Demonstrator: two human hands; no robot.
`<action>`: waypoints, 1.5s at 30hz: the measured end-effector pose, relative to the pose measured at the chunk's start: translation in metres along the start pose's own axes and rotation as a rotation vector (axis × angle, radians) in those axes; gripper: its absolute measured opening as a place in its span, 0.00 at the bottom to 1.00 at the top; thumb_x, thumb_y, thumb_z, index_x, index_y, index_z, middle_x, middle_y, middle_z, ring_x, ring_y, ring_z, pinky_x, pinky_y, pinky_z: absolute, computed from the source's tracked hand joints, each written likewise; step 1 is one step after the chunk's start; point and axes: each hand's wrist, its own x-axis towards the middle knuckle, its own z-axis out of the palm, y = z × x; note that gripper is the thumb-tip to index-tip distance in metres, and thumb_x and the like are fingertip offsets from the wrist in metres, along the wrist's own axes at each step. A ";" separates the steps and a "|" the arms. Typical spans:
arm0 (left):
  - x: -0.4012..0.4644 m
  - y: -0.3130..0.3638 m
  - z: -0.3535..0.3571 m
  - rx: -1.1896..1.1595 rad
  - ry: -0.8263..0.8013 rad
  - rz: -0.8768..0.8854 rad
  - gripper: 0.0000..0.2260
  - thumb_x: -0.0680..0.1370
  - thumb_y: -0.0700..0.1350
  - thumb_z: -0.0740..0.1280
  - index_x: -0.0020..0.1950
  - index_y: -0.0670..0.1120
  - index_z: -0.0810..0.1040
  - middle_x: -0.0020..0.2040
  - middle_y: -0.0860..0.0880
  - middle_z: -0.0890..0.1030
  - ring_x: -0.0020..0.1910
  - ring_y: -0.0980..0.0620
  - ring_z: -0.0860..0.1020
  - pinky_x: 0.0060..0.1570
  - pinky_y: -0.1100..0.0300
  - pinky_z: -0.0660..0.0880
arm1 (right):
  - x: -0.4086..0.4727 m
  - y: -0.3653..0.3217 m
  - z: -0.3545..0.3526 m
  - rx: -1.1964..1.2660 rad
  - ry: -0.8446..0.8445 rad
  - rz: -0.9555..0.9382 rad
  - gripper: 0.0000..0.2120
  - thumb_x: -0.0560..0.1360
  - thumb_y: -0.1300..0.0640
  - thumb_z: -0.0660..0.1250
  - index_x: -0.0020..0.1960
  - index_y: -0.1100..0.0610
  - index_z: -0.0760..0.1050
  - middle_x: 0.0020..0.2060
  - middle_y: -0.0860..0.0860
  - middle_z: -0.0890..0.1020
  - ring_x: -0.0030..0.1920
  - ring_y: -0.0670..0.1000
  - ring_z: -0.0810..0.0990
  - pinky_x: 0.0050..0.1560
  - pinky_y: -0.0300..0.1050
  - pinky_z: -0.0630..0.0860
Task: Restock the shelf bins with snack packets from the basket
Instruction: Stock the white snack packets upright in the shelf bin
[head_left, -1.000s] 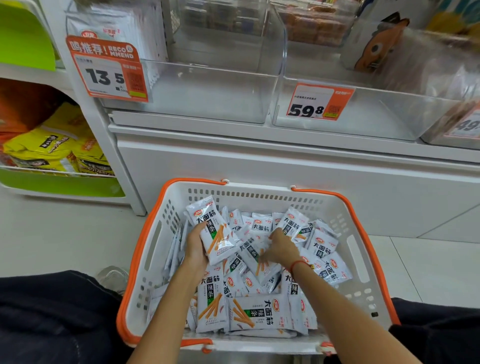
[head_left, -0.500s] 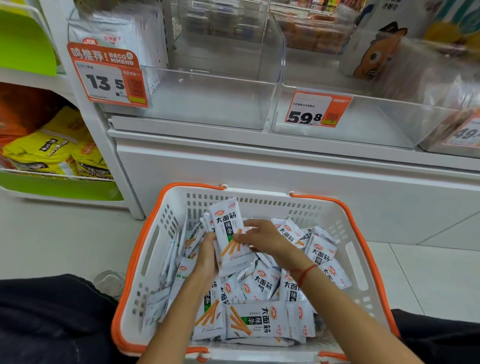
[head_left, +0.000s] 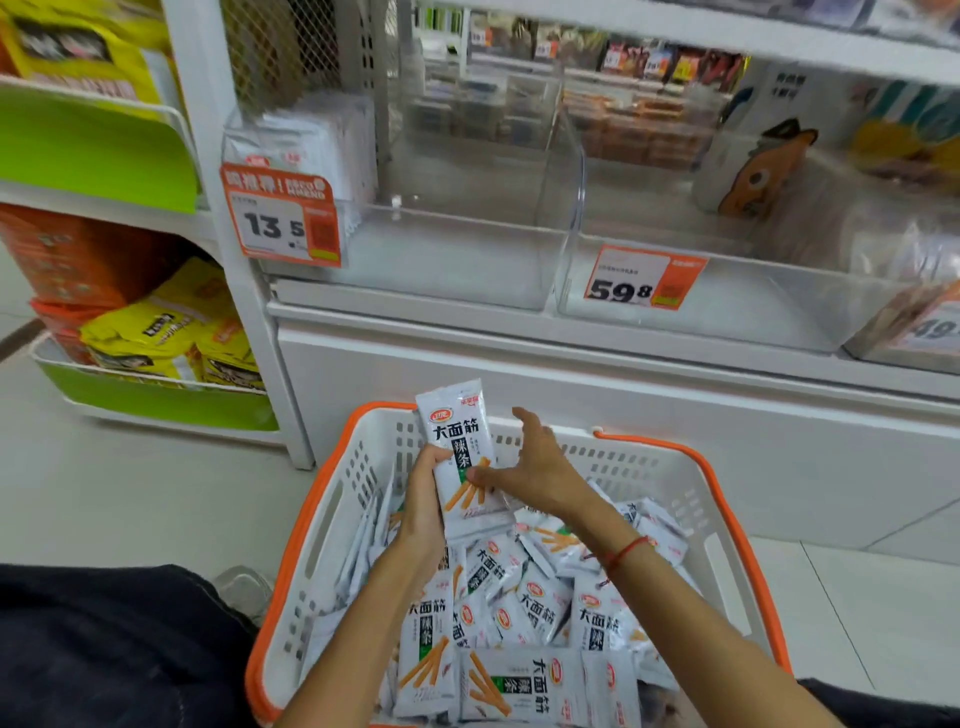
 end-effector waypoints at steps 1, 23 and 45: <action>-0.004 0.008 0.004 -0.013 -0.006 0.019 0.15 0.78 0.43 0.56 0.45 0.47 0.83 0.42 0.44 0.84 0.39 0.46 0.81 0.50 0.48 0.76 | 0.001 -0.006 -0.006 0.078 -0.072 0.021 0.47 0.70 0.52 0.74 0.77 0.56 0.48 0.73 0.55 0.60 0.72 0.55 0.62 0.67 0.47 0.65; -0.037 0.259 0.084 0.846 -0.282 0.798 0.19 0.77 0.31 0.60 0.53 0.56 0.68 0.54 0.55 0.74 0.54 0.60 0.72 0.48 0.76 0.69 | 0.016 -0.186 -0.098 0.049 0.474 -0.907 0.19 0.72 0.54 0.70 0.59 0.46 0.68 0.54 0.43 0.77 0.55 0.44 0.76 0.52 0.46 0.76; 0.127 0.321 0.131 0.883 -0.111 0.212 0.27 0.84 0.35 0.47 0.26 0.38 0.70 0.09 0.48 0.62 0.10 0.60 0.66 0.19 0.72 0.67 | 0.274 -0.230 -0.103 -0.214 0.152 -0.348 0.33 0.64 0.56 0.79 0.64 0.60 0.68 0.61 0.55 0.77 0.61 0.56 0.76 0.62 0.50 0.73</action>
